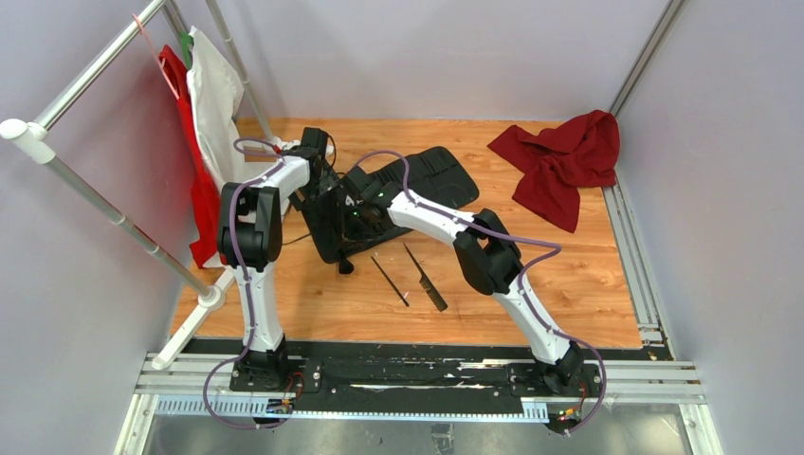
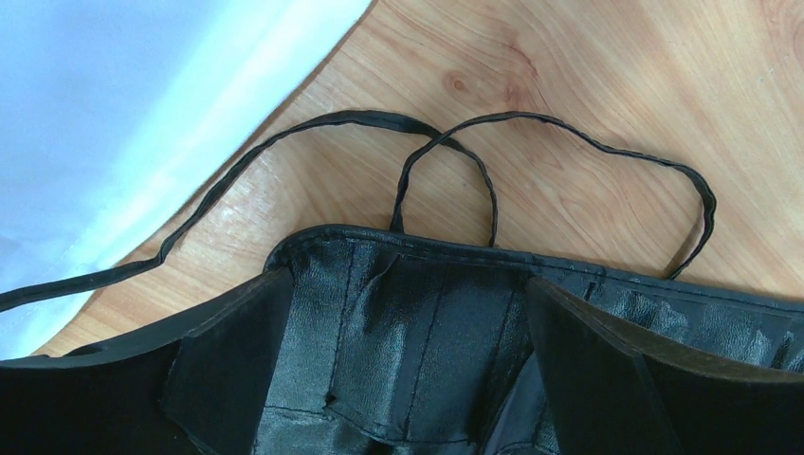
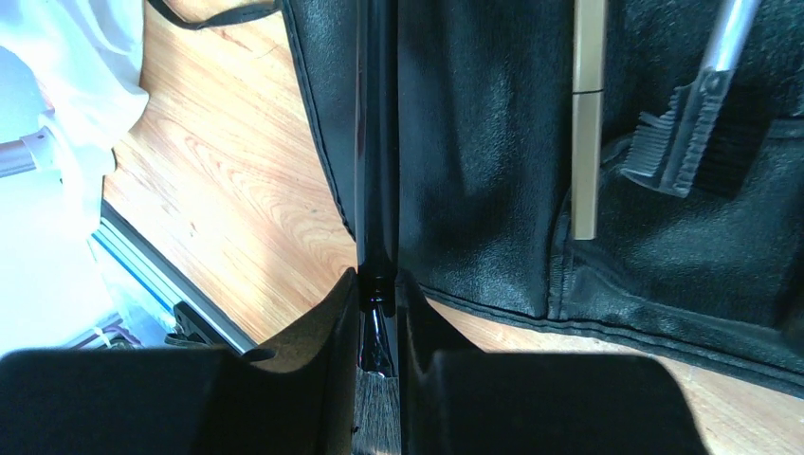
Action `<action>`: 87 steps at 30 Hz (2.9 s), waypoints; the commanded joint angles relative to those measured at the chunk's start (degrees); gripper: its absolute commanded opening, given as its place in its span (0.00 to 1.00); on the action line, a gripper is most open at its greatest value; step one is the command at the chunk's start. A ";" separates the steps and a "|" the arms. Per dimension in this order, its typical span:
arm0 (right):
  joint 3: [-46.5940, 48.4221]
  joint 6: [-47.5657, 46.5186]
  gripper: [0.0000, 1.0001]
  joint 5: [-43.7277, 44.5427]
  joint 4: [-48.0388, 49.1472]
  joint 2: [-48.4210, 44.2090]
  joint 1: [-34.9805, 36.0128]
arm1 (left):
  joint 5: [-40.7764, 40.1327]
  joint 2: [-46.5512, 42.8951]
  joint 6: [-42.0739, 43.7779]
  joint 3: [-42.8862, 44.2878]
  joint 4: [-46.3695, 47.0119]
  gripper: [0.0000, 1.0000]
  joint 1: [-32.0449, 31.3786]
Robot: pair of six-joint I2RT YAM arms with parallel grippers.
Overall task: Organize the makeup
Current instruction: Place the makeup brush in the cosmetics bag.
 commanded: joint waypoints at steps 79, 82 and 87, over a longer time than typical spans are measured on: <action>10.75 -0.71 0.01 -5.57 -8.62 4.99 -0.49 | 8.25 0.81 -0.38 -0.55 2.43 0.98 0.67; 10.59 -0.62 0.01 -5.86 -8.54 4.97 -0.49 | 8.27 0.80 -0.34 -0.46 2.41 0.98 0.67; 10.00 -0.56 0.01 -6.01 -8.57 4.83 -0.49 | 8.31 0.71 -0.21 -0.44 2.46 0.98 0.70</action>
